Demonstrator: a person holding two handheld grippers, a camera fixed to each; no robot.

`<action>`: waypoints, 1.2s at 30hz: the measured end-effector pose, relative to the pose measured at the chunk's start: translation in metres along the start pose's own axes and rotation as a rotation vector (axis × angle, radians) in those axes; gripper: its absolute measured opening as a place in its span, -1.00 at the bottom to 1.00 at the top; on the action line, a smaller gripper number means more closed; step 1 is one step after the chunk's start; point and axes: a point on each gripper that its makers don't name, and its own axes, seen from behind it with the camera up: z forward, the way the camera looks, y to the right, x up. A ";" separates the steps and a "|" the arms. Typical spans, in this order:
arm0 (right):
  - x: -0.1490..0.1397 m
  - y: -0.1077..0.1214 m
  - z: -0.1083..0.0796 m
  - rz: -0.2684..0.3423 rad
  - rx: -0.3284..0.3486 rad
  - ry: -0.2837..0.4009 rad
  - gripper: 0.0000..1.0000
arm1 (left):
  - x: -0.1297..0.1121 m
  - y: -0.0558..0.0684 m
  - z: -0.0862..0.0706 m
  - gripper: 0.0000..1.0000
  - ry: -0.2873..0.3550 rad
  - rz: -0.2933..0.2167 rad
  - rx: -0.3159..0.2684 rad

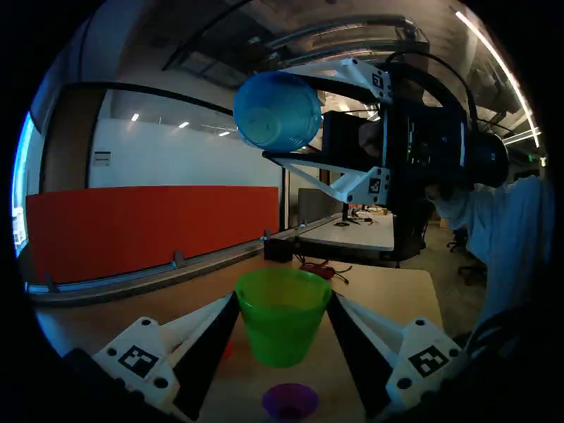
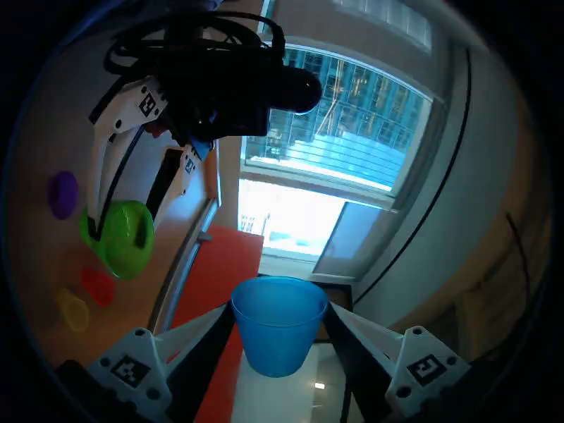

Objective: Pour water

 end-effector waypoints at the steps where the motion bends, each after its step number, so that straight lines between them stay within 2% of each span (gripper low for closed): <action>1: 0.001 0.000 0.000 0.002 0.000 0.001 0.81 | 0.000 0.000 0.000 0.74 0.000 0.000 0.000; 8: 0.002 -0.001 -0.001 0.037 -0.005 0.004 0.82 | 0.002 0.001 -0.002 0.74 0.002 0.003 0.003; 13: 0.000 0.000 -0.004 0.116 -0.014 0.004 0.81 | 0.003 0.001 -0.003 0.74 0.004 0.005 0.005; 21: -0.005 -0.004 -0.012 0.331 -0.023 0.011 0.81 | 0.004 0.001 -0.005 0.74 0.004 0.010 0.008; 29: 0.000 -0.010 -0.023 0.604 -0.032 0.035 0.81 | 0.006 0.000 -0.007 0.74 0.005 0.014 0.014; 36: 0.004 -0.017 -0.029 0.818 -0.019 0.049 0.81 | 0.009 -0.001 -0.008 0.74 0.007 0.023 0.019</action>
